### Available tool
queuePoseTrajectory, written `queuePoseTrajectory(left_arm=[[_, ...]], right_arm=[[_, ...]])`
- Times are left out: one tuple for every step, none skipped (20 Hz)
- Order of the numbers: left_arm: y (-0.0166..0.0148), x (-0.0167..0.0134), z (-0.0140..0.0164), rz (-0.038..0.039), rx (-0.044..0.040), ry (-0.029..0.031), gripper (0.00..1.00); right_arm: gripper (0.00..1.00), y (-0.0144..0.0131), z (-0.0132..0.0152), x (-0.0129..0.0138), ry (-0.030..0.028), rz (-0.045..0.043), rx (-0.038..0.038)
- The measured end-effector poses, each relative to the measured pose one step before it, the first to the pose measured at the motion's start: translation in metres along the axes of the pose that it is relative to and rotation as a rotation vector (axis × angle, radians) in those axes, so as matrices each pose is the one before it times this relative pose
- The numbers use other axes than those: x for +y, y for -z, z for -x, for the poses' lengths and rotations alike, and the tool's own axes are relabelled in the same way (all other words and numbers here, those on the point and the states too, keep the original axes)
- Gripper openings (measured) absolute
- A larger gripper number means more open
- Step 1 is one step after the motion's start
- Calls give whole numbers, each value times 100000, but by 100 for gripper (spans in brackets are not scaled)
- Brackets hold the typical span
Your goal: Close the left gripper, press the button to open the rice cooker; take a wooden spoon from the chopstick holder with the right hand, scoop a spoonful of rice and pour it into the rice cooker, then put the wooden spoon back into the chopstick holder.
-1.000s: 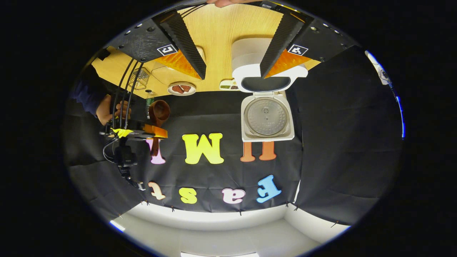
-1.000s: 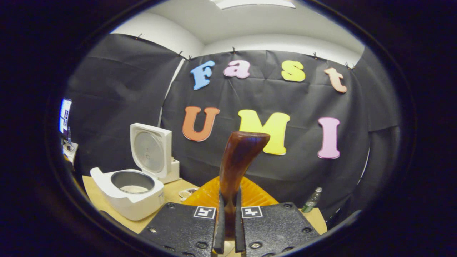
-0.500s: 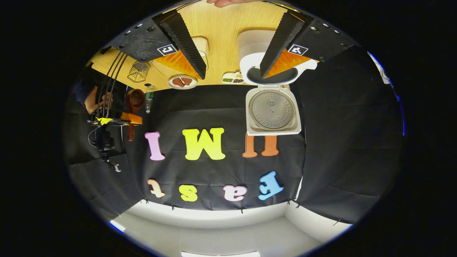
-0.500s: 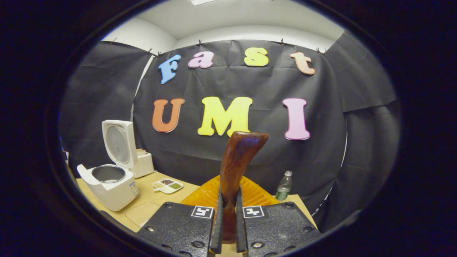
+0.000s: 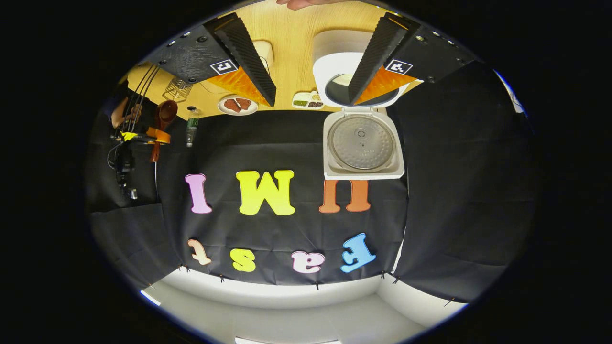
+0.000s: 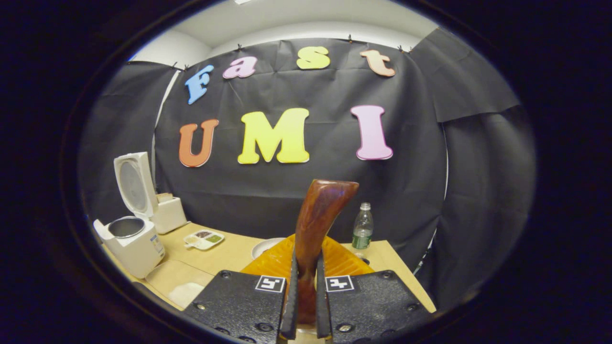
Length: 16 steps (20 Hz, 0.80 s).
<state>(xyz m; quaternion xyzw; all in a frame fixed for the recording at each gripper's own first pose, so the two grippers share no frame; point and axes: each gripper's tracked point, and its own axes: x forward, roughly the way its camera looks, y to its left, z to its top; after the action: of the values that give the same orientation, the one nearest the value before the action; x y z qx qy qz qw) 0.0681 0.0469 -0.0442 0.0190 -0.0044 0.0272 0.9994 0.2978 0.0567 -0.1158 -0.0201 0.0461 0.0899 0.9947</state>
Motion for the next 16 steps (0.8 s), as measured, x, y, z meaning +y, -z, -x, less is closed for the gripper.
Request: queuePoseTrajectory(left_arm=[[-283,172,-622,1141,171,793,96],[53,241,-668,1650,966,817,96],[-315,367,-683,1654,317,240,96],[-554,601,-538,1053,21,-289,96],[-584,556,-543,473,-435,-341,96],[-422,489,-686,25,-341,-347,96],[-402,492,-647,-114,219,-520,95],[-304,405,-656,-653,462,-279,95],[-347,468,-437,-766,313,241,94],[-148,473,-608,-466,472,-585,94],[-242,553,-430,-332,969,-773,94],[-370,275,-316,-149,54,-406,94],[-493,332,-334,305,-492,-286,94],[-532,332,-272,236,-469,-326,94],[-469,388,-451,194,-49,-275,94],[-404,45,-353,215,-148,1340,94]], right_arm=[[19,686,-541,-217,-103,-579,2007],[20,1036,-483,-27,-400,-500,2590],[21,567,-159,-394,1045,293,2243],[23,115,-124,-769,2090,643,242],[31,-519,204,-561,1545,416,-1711],[34,-453,337,-575,2412,923,-1982],[53,-652,712,-435,1759,1219,-1869],[62,-531,806,-384,1543,1224,-2168],[76,-671,592,-408,1847,463,-1602],[90,-407,530,-402,1404,-477,-1085],[95,-340,665,-74,459,-1083,-467],[98,-103,772,64,216,-1092,503],[98,-121,837,-131,291,-915,619],[99,-134,694,-236,777,-1088,417],[99,-82,741,67,-267,-848,695],[99,149,947,258,-1253,-1199,480]])
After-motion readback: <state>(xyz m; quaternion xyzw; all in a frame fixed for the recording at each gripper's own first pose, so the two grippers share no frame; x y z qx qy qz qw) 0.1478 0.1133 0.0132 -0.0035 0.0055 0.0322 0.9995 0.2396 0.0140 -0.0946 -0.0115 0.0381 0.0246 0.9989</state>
